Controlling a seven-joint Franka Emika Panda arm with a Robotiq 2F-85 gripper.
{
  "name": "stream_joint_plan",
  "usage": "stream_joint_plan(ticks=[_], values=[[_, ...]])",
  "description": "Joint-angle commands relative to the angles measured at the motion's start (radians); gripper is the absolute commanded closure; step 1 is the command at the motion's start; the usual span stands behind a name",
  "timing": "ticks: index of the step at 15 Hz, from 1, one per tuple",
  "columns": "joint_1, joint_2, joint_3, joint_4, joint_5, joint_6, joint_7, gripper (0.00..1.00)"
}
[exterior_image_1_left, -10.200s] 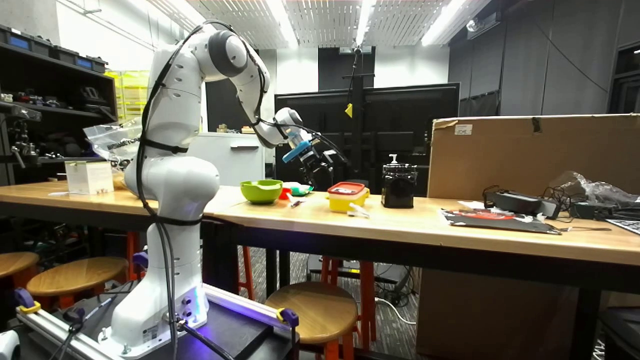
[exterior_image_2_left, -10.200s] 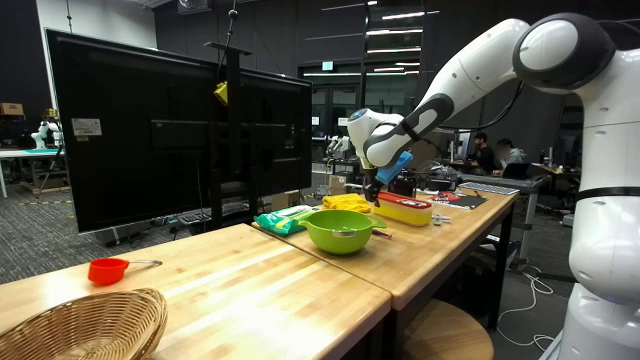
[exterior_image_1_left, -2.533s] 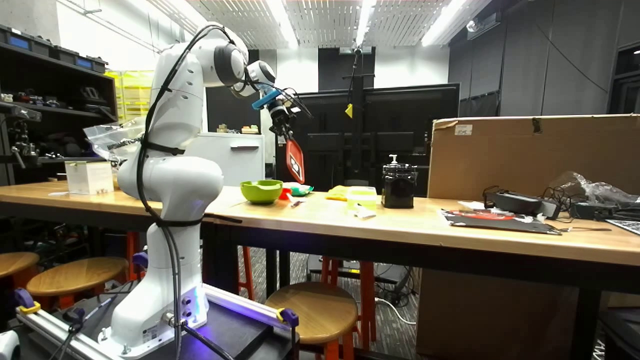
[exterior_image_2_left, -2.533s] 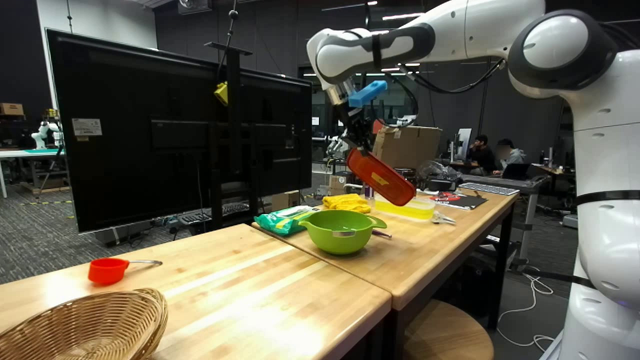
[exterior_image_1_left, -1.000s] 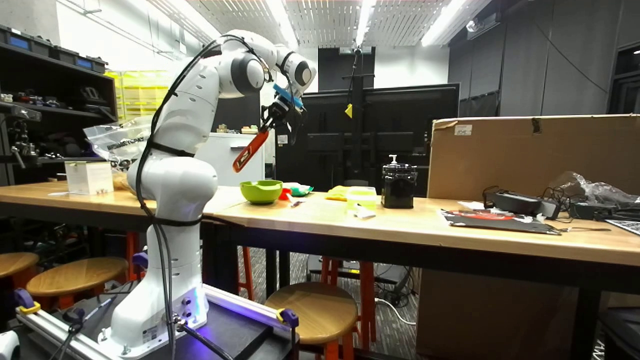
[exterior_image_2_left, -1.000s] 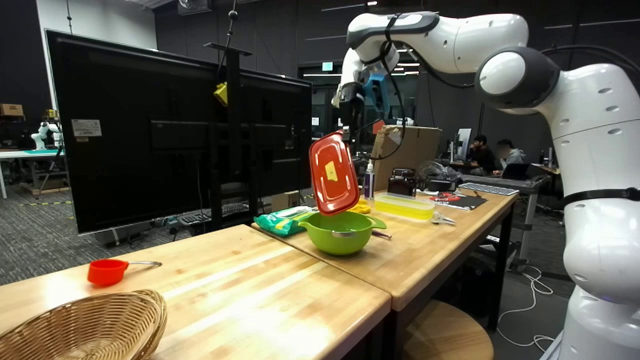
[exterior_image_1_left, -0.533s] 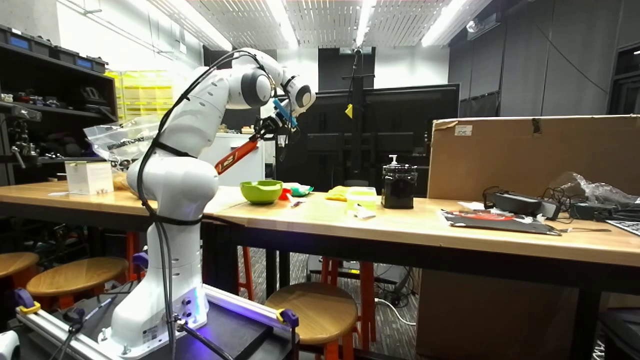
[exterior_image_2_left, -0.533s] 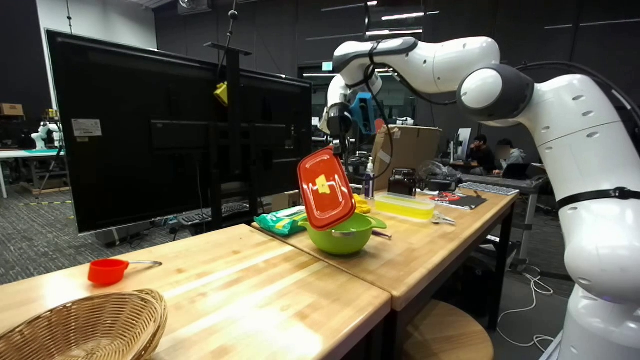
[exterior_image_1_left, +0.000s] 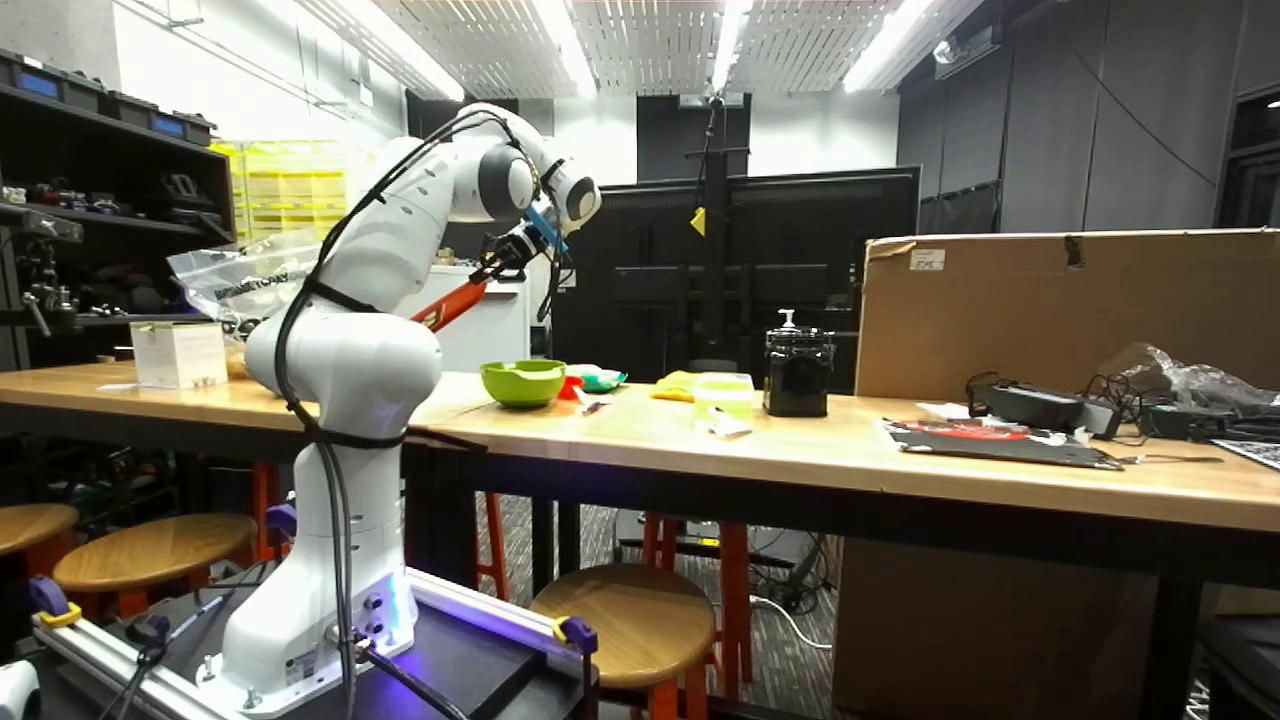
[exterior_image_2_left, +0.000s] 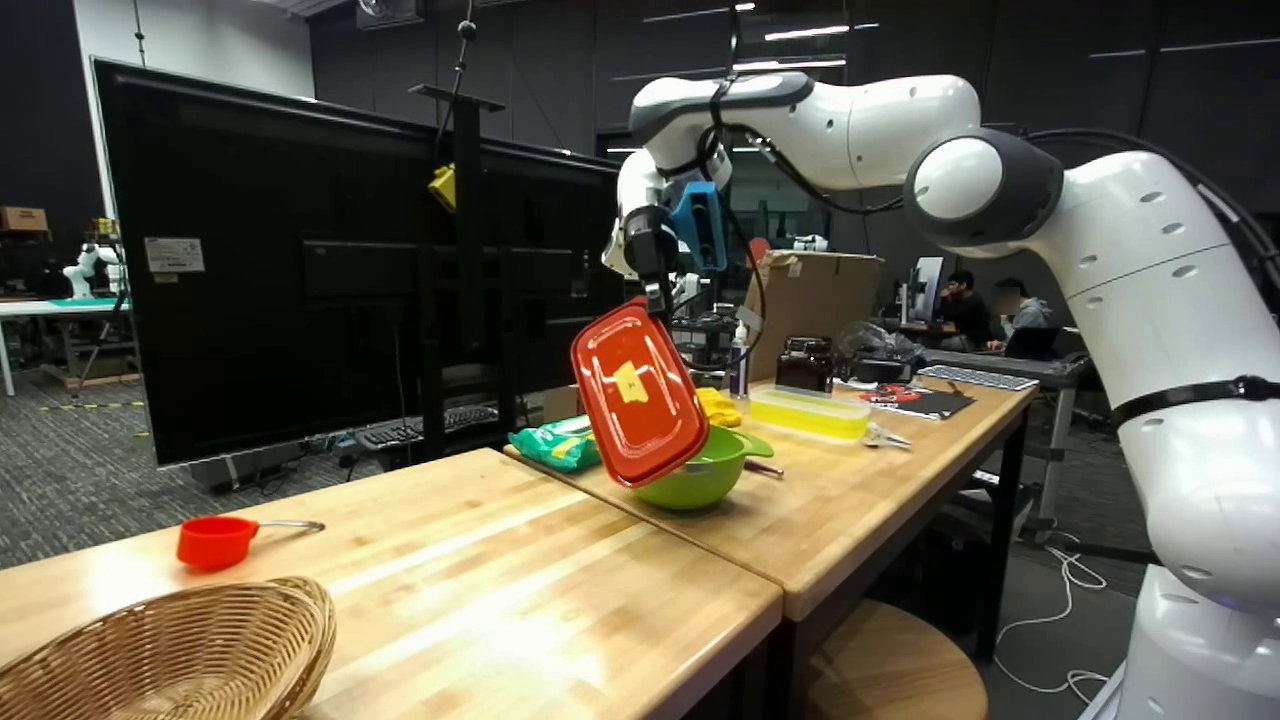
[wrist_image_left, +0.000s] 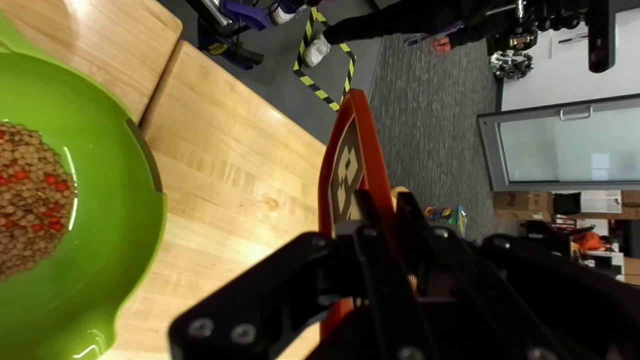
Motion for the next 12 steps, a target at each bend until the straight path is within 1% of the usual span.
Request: stream_joint_plan(ticks=[1,5,12], values=[[0.033,0.033,0.013,0.042,-0.013,-0.024,0.040,0.97],[0.074,0.098,0.028,0.081,-0.031,-0.026,0.050,0.97],[0.127,0.248,0.055,0.205,-0.074,-0.053,0.100,0.97]])
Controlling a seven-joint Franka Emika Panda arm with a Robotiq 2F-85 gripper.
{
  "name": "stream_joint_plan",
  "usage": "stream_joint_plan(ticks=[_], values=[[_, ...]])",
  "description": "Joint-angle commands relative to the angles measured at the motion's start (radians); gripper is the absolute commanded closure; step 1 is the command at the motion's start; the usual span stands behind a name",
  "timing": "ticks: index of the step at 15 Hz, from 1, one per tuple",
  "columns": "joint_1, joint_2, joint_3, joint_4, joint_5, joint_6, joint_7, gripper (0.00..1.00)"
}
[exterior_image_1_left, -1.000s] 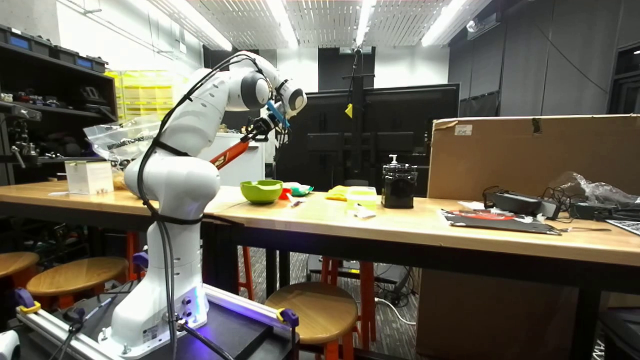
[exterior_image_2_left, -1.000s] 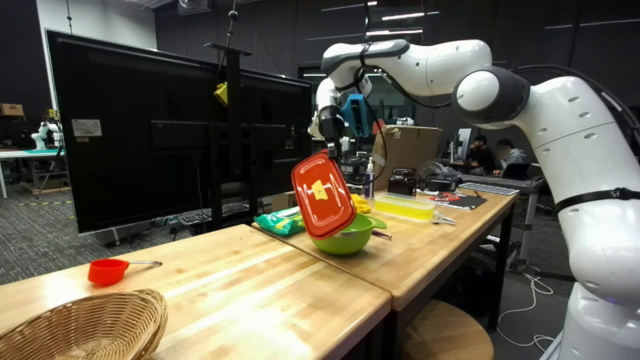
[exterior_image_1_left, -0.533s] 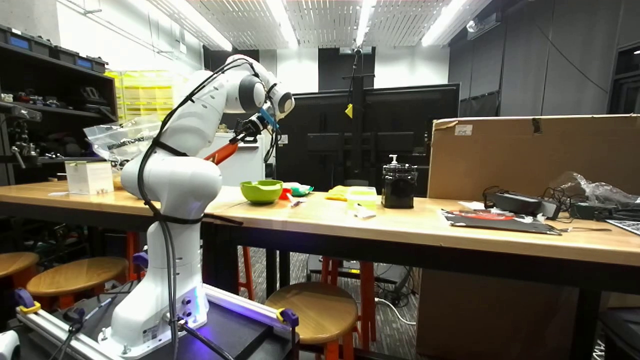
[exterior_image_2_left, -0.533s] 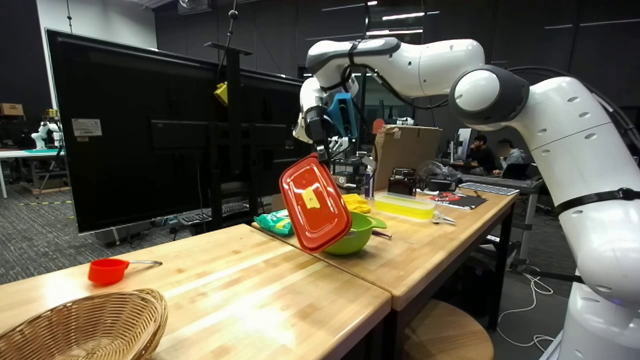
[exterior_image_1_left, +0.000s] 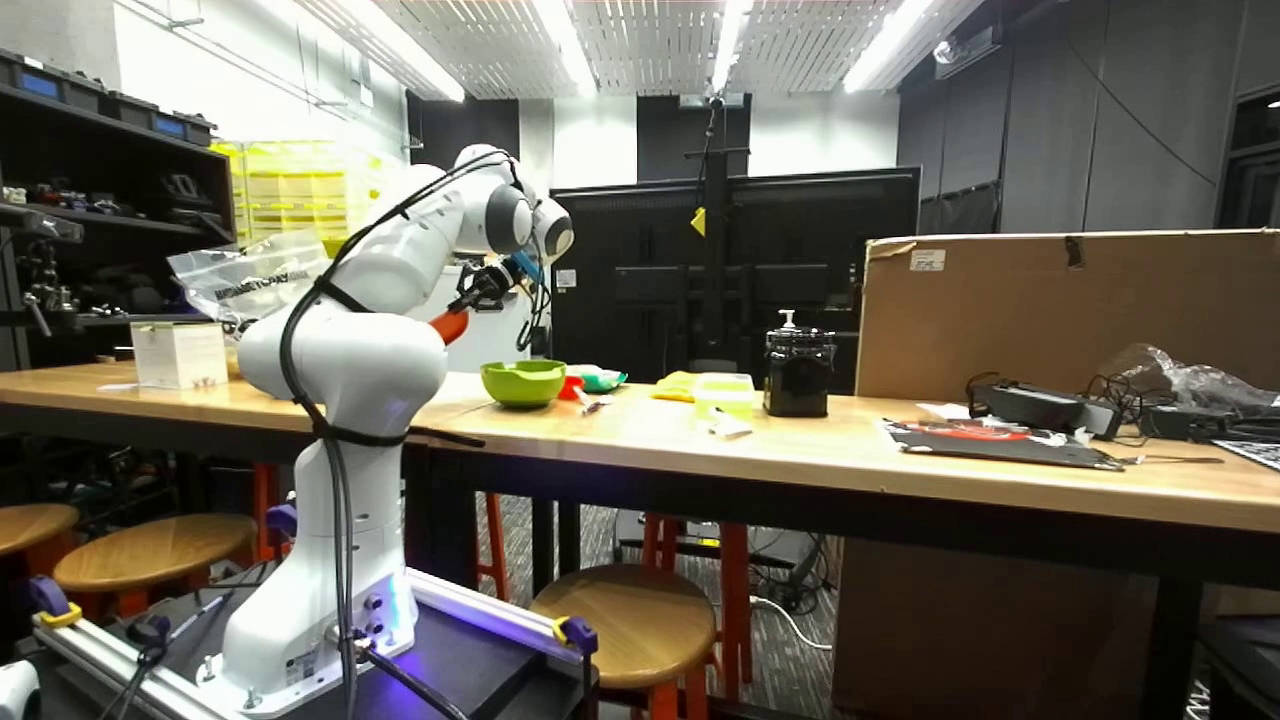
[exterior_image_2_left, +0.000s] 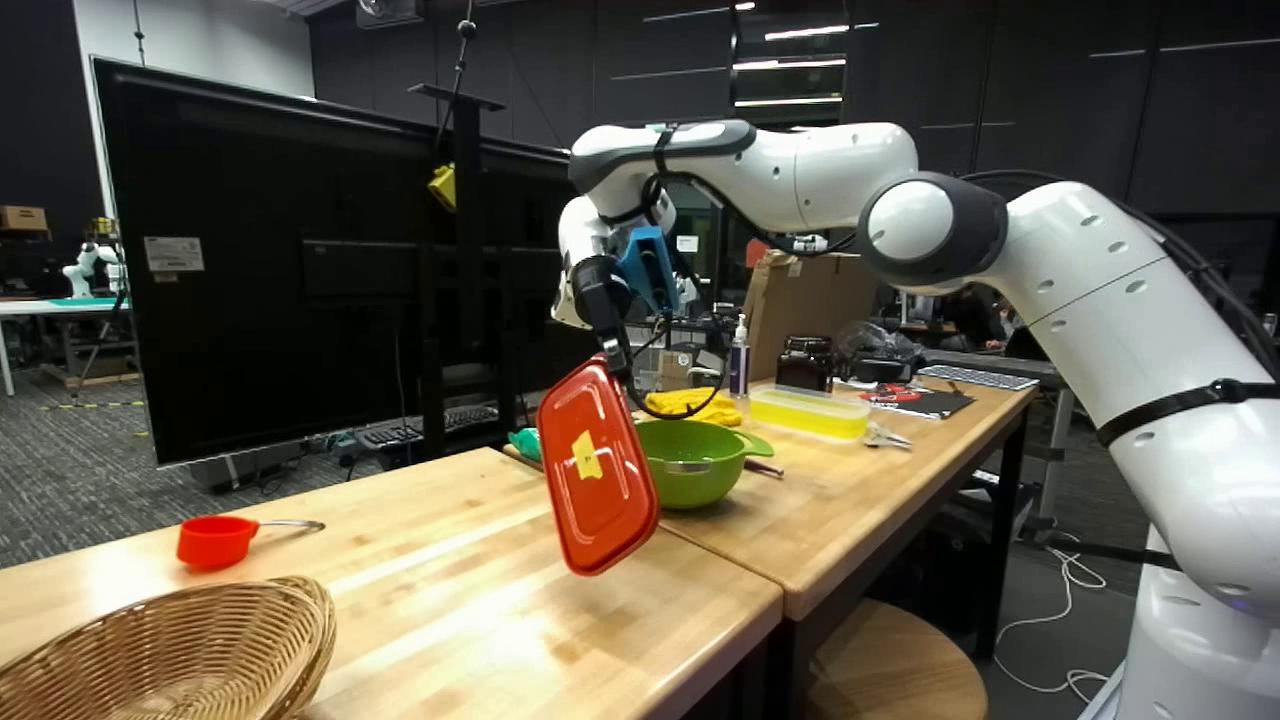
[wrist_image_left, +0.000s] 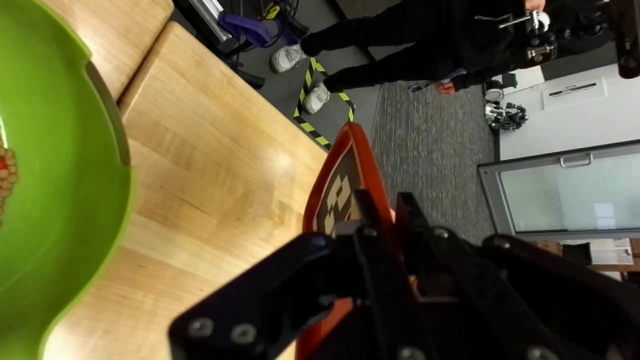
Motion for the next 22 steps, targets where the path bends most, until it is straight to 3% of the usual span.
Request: stream_joint_plan(ticks=[1,9,10,11,13,22], values=[[0.026,0.090,0.023,0.131,-0.040,-0.052,0.056,0.97],[0.060,0.189,0.046,0.289,-0.107,-0.122,0.105,0.97],[0.066,0.192,0.042,0.307,-0.128,-0.120,0.099,0.85],[0.075,0.182,0.022,0.305,-0.144,-0.109,0.086,0.61],[0.075,0.181,0.019,0.326,-0.170,-0.099,0.081,0.59],[0.078,0.144,-0.026,0.391,-0.332,0.039,0.018,0.02]])
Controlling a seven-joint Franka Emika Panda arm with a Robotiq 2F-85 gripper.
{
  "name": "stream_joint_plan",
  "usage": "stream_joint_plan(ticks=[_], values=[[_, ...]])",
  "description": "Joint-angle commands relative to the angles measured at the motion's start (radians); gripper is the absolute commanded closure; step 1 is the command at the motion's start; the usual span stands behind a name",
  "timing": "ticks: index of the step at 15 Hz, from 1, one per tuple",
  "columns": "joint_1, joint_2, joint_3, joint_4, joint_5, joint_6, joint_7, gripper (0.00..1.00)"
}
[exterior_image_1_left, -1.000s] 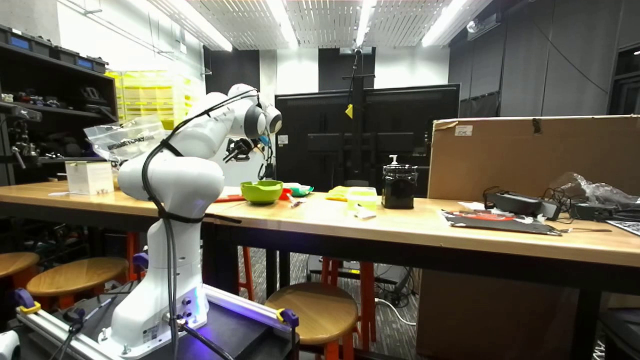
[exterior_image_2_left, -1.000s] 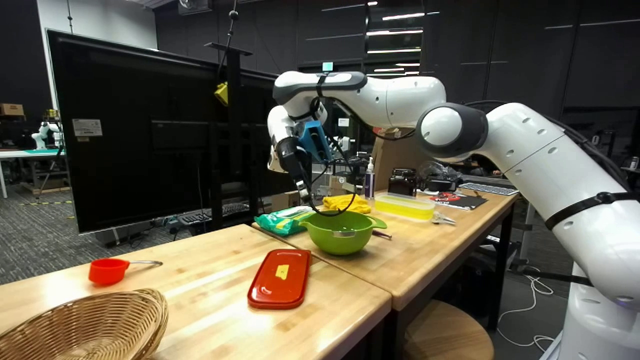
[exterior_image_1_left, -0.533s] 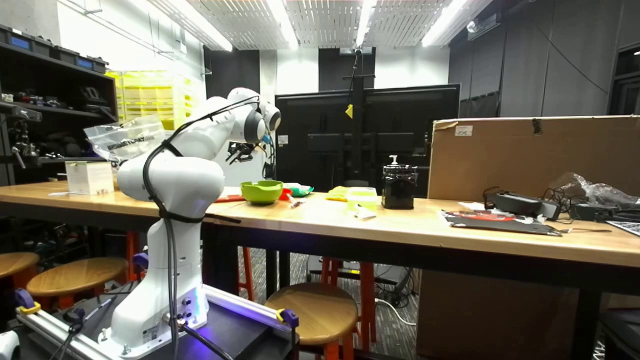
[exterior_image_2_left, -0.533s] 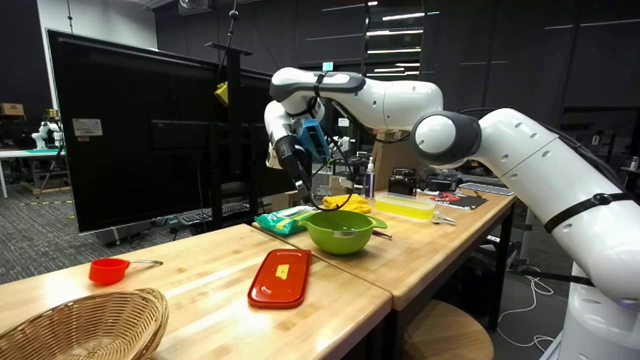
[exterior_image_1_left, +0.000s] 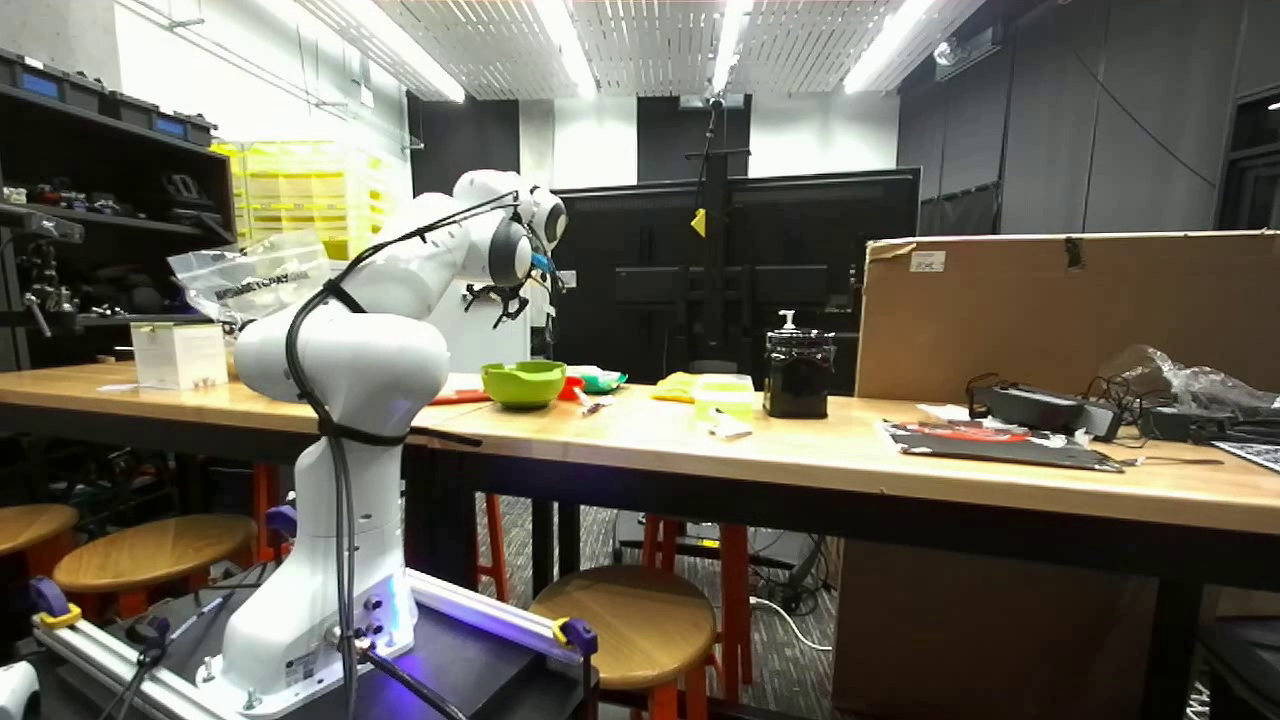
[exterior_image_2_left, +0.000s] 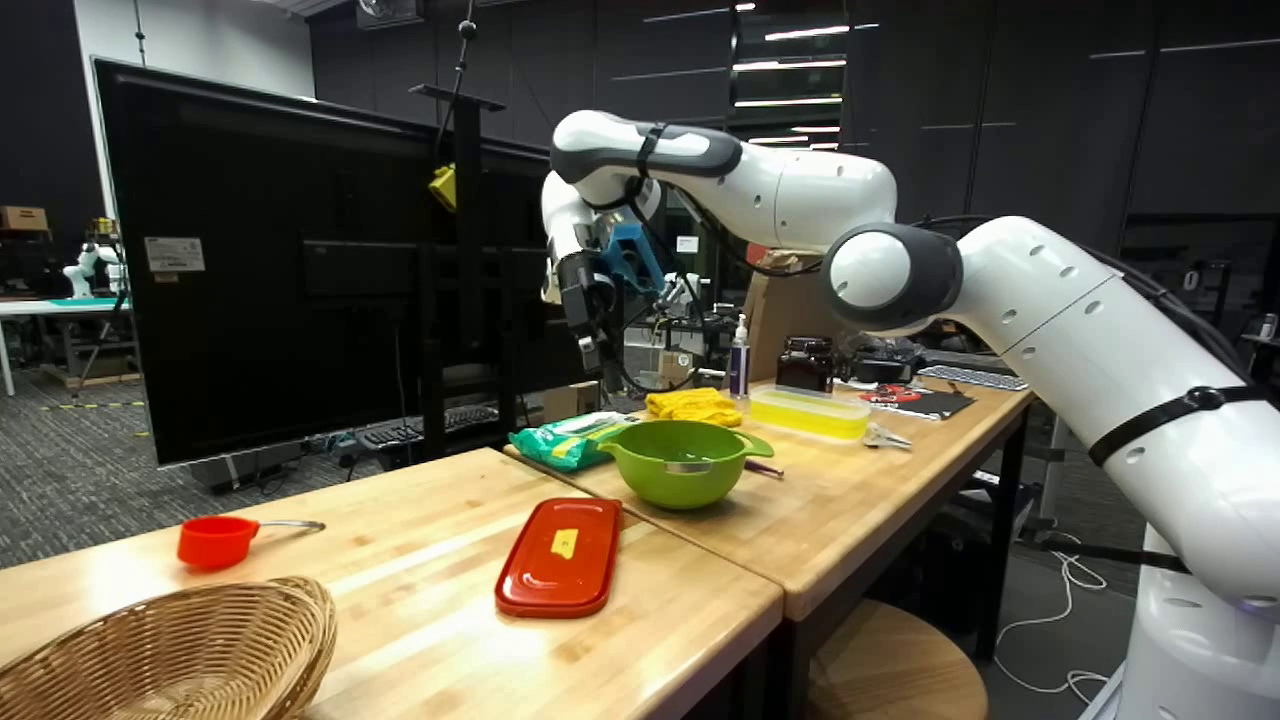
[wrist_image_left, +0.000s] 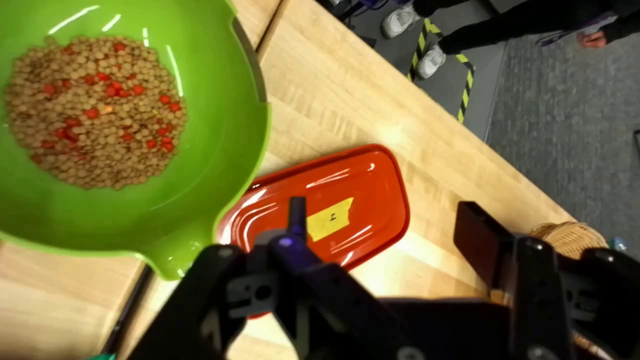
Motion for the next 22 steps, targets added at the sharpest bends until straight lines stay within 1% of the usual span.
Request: stream_joint_plan(ticks=[1,5,12,16,17,20,22], values=[[0.017,-0.024,-0.040,0.030,-0.104,0.076,-0.054,0.00],[0.004,-0.037,-0.068,0.037,-0.188,0.175,-0.078,0.00],[-0.025,-0.076,-0.148,0.015,-0.304,0.322,-0.050,0.00],[-0.069,-0.109,-0.194,-0.012,-0.332,0.457,-0.018,0.00],[-0.058,-0.056,-0.176,0.045,-0.314,0.405,-0.035,0.00],[-0.083,-0.068,-0.188,0.040,-0.314,0.439,-0.033,0.00],[-0.083,-0.072,-0.189,0.036,-0.314,0.442,-0.031,0.00]])
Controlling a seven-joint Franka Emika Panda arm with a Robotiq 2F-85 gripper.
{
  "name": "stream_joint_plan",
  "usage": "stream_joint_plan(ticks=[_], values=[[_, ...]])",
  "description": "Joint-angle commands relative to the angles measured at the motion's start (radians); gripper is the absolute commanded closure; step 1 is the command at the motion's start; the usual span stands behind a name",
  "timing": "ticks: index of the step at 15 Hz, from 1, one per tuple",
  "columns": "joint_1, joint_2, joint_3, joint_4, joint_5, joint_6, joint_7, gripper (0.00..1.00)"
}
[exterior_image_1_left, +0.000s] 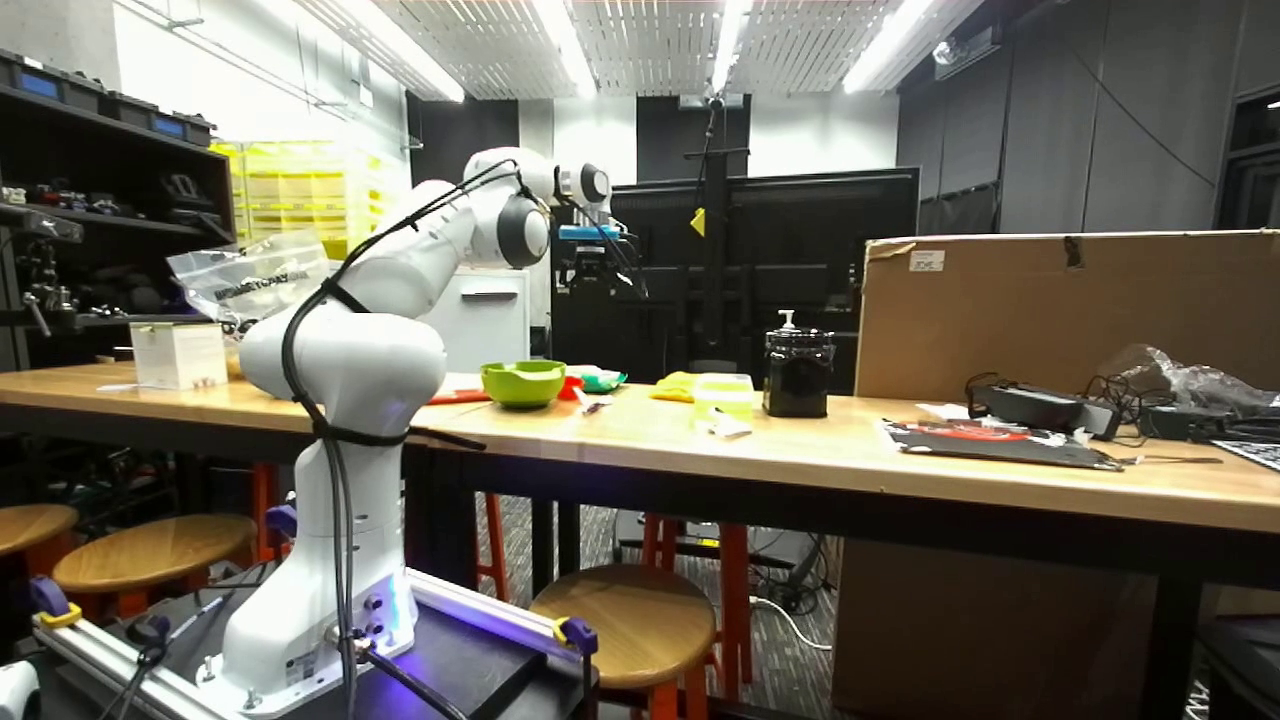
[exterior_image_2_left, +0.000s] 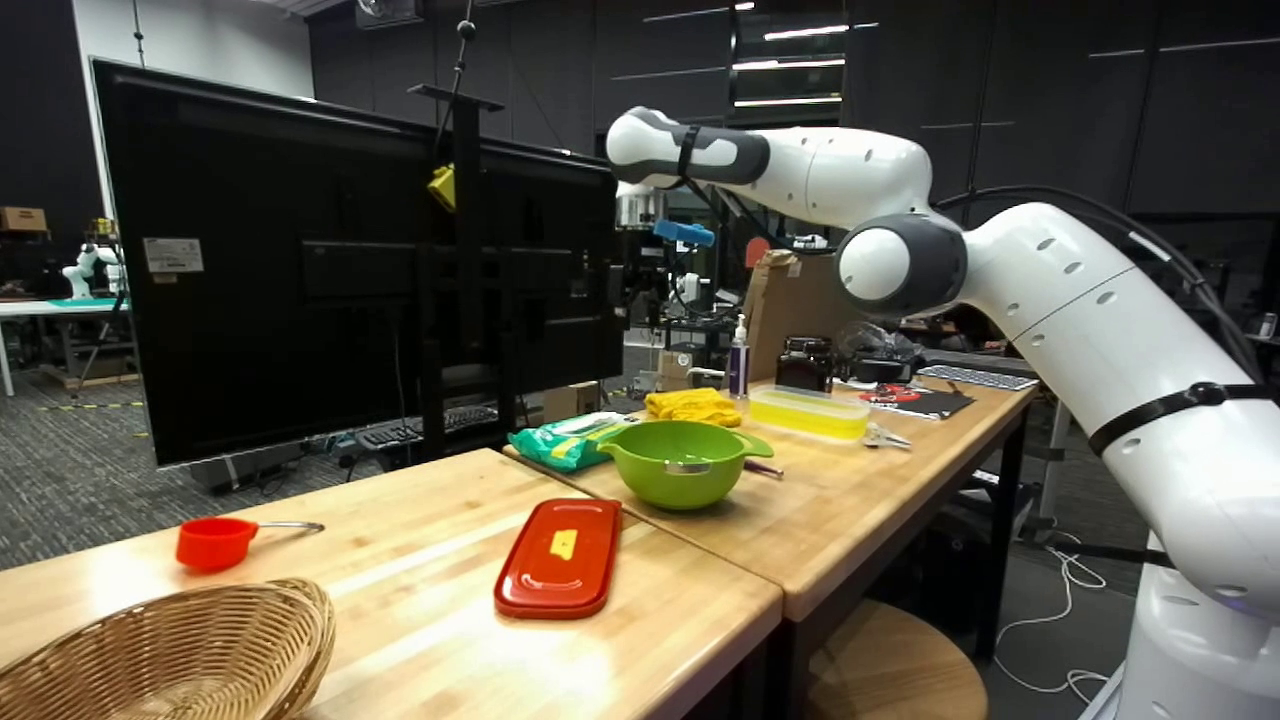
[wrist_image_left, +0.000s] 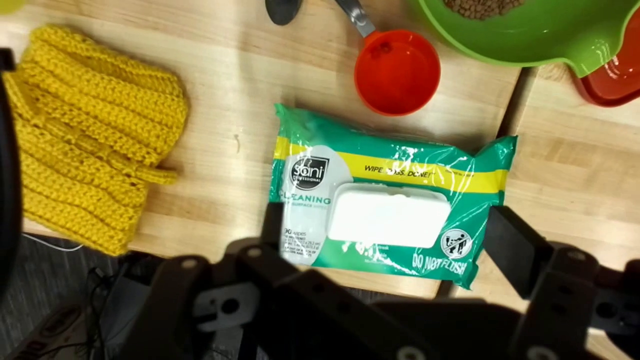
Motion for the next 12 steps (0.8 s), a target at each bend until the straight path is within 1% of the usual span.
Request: stream_joint_plan(ticks=[1,4,8,12], values=[[0.003,0.000,0.000,-0.002,0.000,0.001,0.002,0.00],[0.009,-0.005,-0.004,-0.009,-0.004,0.001,0.013,0.00],[0.013,-0.039,-0.021,-0.054,-0.016,0.029,0.070,0.00],[0.004,-0.101,-0.040,-0.142,-0.015,0.054,0.129,0.00]])
